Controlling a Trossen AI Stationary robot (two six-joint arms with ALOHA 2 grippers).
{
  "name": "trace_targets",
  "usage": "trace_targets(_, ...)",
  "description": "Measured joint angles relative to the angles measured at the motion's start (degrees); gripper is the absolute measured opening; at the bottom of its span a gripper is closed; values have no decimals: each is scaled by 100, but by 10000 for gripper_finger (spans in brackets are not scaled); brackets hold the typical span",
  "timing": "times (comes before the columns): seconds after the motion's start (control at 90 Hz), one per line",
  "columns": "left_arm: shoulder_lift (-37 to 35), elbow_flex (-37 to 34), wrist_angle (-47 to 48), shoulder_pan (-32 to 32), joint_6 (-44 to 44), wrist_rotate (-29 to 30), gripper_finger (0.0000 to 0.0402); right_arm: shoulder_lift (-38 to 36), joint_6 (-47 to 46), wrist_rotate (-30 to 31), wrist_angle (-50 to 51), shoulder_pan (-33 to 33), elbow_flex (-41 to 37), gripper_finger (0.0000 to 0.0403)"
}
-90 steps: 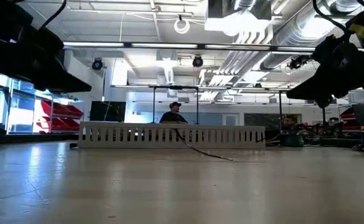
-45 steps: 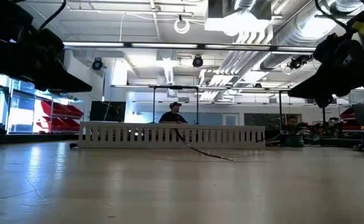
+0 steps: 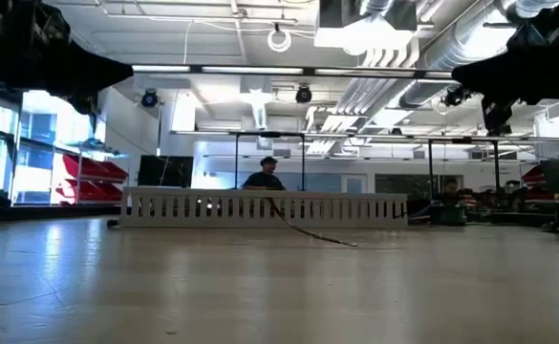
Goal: Ziptie cables
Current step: Return to Home Position
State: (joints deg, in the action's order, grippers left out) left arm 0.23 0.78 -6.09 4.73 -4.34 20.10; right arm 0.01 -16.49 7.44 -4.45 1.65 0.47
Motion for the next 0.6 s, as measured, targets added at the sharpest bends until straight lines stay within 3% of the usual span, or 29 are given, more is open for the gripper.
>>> trace_targets(0.6, -2, -9, 200, -139, 2, 15, 0, 31, 0, -55, 234, -26, 0, 0)
